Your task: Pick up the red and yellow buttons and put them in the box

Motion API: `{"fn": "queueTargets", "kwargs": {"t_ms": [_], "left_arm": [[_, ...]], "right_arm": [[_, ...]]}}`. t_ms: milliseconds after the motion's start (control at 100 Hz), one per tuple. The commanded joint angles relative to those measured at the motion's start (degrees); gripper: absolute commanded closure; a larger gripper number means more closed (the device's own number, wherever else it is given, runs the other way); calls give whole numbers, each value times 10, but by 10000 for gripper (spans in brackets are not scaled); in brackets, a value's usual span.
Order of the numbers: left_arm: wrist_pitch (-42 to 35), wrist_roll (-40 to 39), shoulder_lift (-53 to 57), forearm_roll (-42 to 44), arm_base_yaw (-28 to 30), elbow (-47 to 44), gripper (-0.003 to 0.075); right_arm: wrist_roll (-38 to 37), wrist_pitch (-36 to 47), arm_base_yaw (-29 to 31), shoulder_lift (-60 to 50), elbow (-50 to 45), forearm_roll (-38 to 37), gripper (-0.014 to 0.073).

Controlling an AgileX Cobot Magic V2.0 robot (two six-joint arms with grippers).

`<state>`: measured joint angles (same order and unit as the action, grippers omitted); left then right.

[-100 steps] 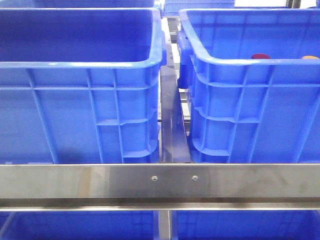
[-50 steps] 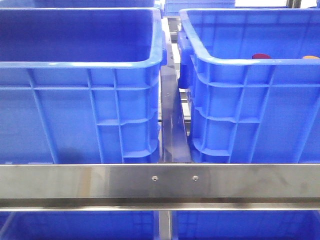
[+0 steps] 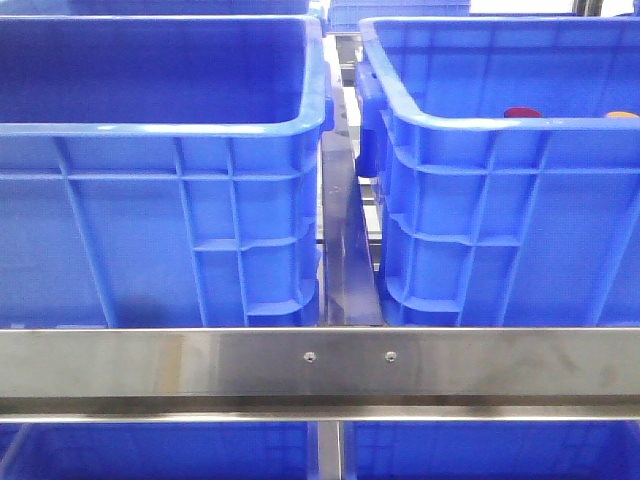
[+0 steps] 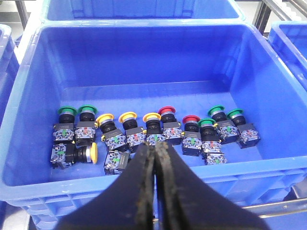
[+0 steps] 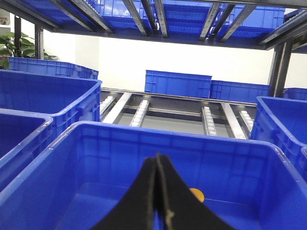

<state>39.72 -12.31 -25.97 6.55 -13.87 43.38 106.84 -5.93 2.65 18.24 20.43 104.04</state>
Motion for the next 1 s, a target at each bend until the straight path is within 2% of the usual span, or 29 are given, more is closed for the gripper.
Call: {"fn": "queueTargets", "kwargs": {"t_ms": [0, 360, 580, 790, 990], "left_arm": [[-39, -5, -3, -1, 2, 14, 739], [-39, -5, -3, -1, 2, 14, 739], [-109, -5, 3, 21, 2, 1, 739], [-208, -5, 60, 36, 2, -87, 739], [-262, -5, 140, 53, 2, -195, 739]], "right_arm": [[-1, -11, -1, 4, 14, 59, 662], [-1, -11, -1, 4, 14, 59, 662], [-1, -13, -1, 4, 14, 59, 662], [-1, -13, -1, 4, 14, 59, 662], [-1, -13, -1, 4, 14, 59, 662]]}}
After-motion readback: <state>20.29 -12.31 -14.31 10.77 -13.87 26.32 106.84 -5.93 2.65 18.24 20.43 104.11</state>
